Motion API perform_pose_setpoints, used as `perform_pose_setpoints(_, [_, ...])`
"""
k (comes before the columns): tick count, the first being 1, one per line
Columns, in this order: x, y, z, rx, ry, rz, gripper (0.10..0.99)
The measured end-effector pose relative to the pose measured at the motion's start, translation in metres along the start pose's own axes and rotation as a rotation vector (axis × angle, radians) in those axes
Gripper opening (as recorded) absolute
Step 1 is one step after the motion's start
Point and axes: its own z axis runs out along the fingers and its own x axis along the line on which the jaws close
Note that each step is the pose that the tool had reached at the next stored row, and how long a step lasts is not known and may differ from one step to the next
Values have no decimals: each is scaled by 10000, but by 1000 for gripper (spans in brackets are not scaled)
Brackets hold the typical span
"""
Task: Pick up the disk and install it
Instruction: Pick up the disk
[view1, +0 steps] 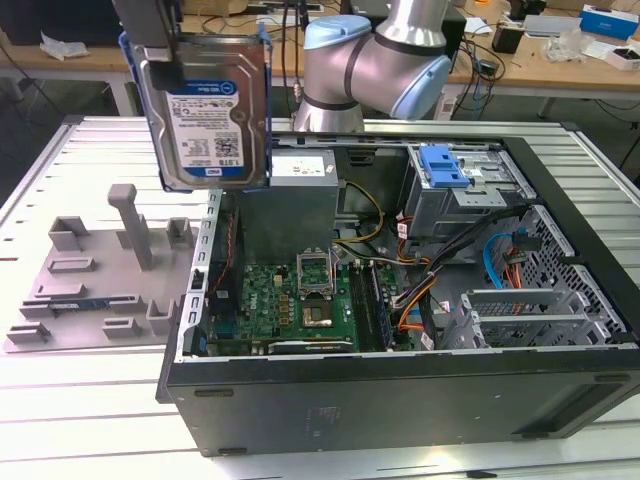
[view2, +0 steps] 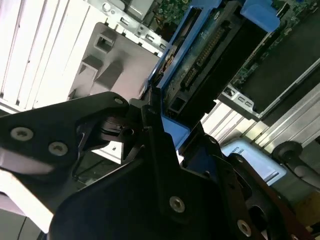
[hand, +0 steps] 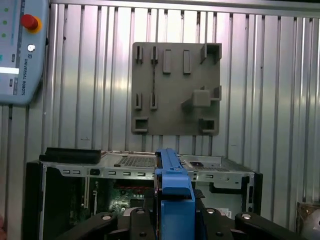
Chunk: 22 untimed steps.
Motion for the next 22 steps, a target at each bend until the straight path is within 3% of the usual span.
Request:
perform_pose_setpoints(6, [102,-124,1,0,-1,3,369])
perform_pose_setpoints(22, [426,-618,10,1,-5,3,369])
